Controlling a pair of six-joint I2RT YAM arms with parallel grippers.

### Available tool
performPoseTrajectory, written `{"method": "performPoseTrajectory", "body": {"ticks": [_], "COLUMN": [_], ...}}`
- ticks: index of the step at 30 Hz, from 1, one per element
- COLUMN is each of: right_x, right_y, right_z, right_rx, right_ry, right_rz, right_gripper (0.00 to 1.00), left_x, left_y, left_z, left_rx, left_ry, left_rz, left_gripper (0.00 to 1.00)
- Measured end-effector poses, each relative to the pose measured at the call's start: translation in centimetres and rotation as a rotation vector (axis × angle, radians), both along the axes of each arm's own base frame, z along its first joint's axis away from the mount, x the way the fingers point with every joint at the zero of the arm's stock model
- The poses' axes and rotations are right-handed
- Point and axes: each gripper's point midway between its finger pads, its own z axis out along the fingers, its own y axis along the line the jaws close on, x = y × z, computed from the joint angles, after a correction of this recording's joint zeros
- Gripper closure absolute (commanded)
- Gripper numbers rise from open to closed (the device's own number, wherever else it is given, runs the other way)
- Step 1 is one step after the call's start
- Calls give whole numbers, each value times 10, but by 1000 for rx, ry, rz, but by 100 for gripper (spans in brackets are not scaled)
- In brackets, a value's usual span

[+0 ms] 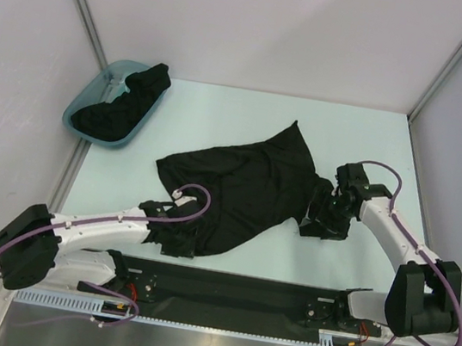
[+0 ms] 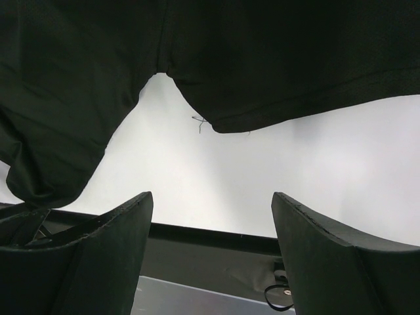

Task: Fold and stack the t-shirts
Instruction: Flatten the tshirt out

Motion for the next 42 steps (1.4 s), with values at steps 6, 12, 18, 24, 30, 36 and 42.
{"method": "performPoseTrajectory", "body": {"ticks": [6, 12, 18, 24, 30, 36, 42], "right_x": [-1, -1, -1, 1, 15, 20, 23], "right_y": [-1, -1, -5, -34, -86, -101, -109], "right_z": [3, 3, 3, 0, 1, -19, -34], "right_rx": [-1, -1, -7, -61, -80, -86, -86], "right_ry": [-6, -7, -7, 24, 49, 122, 131], "right_rz": [-1, -3, -14, -111, -316, -381, -442], "right_gripper": [20, 20, 21, 25, 34, 43, 46], "left_x": [8, 12, 16, 23, 39, 47, 46], "left_y": [-1, -1, -3, 7, 24, 29, 30], "left_z": [0, -3, -2, 3, 42, 63, 63], "left_rx": [-6, 0, -8, 39, 63, 62, 65], "left_ry": [-23, -23, -40, -80, -204, -267, -267], "left_rz": [16, 30, 34, 49, 99, 123, 115], "left_gripper": [52, 57, 87, 100, 100, 100, 100]}}
